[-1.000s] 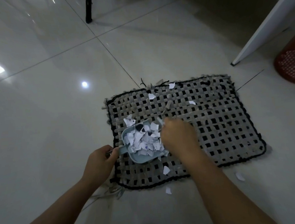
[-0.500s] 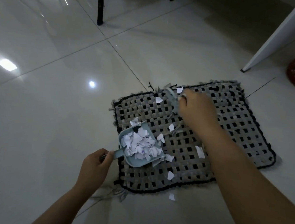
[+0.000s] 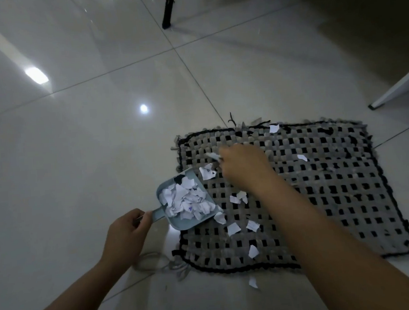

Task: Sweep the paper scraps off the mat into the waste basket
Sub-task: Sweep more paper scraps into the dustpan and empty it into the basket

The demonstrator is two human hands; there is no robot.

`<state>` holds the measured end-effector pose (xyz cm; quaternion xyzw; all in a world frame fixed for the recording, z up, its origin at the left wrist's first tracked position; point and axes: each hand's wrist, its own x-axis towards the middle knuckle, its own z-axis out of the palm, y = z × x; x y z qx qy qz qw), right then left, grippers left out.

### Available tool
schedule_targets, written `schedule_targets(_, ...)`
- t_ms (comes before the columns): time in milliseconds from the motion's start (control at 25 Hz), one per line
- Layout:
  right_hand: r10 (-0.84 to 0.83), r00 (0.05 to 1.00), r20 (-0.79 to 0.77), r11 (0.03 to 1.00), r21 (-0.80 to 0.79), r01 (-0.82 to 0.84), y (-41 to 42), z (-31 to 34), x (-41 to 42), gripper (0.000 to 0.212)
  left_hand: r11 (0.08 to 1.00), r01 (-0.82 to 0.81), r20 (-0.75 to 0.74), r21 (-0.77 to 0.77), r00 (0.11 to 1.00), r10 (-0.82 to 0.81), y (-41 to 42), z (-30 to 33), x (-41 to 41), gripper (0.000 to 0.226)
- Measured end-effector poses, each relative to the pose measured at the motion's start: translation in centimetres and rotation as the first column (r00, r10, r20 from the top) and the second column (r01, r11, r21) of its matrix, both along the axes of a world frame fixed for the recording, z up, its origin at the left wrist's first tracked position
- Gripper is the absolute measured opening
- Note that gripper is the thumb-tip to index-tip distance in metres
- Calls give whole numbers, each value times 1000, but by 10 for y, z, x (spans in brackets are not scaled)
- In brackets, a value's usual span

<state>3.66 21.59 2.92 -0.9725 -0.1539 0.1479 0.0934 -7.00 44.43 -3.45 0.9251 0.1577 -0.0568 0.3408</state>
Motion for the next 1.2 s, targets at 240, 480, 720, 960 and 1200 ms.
schedule_targets(240,8,998,-58,984,175,3,-2,8,-41,18,997,75,-30,-11,997,-75,-4,-6,9,41)
schedule_targets(480,-592,797,-115,734,332,593,-61,25,-67,45,984,178,-9,16,984,-178,17,-6,19,44)
schedule_targets(720,-730,677,-88,640,258,724,-68,9,-98,46,953,298,-30,53,954,-297,21,-7,21,38)
schedule_targets(960,-561,827,27,792,309,527,-7,-9,-108,24,962,267,-13,63,964,-266,14,-8,18,28)
schedule_targets(1200,-395,909,-130,849,327,416,21,-9,-98,22,966,253,-29,44,967,-252,14,-11,14,26)
